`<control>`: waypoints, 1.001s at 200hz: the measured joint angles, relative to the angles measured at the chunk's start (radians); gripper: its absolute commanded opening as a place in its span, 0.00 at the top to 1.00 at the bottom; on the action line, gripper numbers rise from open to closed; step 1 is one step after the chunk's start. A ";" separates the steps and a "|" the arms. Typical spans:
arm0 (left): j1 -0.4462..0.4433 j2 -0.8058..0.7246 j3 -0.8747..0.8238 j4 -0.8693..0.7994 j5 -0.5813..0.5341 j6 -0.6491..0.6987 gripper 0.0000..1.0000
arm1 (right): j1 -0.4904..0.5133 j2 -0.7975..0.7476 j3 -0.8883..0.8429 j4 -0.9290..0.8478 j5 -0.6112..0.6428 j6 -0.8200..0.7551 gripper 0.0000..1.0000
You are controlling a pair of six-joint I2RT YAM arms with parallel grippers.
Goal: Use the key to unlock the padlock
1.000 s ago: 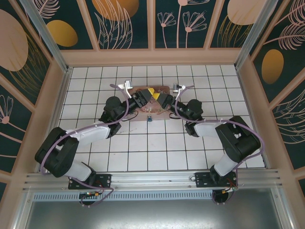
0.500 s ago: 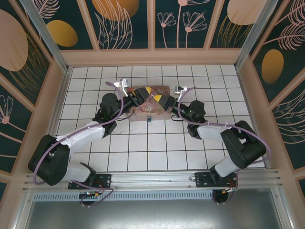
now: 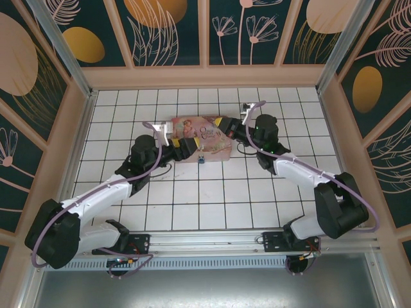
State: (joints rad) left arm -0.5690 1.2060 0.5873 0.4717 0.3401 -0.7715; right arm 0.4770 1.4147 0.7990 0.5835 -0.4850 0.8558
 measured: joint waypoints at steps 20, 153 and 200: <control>-0.017 0.008 -0.047 -0.027 0.002 0.021 0.18 | -0.014 0.025 0.031 -0.050 -0.002 -0.018 1.00; -0.072 0.302 -0.131 0.156 -0.011 0.137 0.24 | -0.020 0.167 0.093 -0.131 -0.040 -0.039 1.00; -0.079 0.367 -0.131 0.253 -0.058 0.194 0.27 | -0.020 0.214 0.080 -0.054 -0.070 -0.023 1.00</control>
State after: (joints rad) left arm -0.6476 1.5734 0.4561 0.7250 0.2825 -0.5777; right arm 0.4568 1.6287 0.8795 0.5293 -0.5549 0.8330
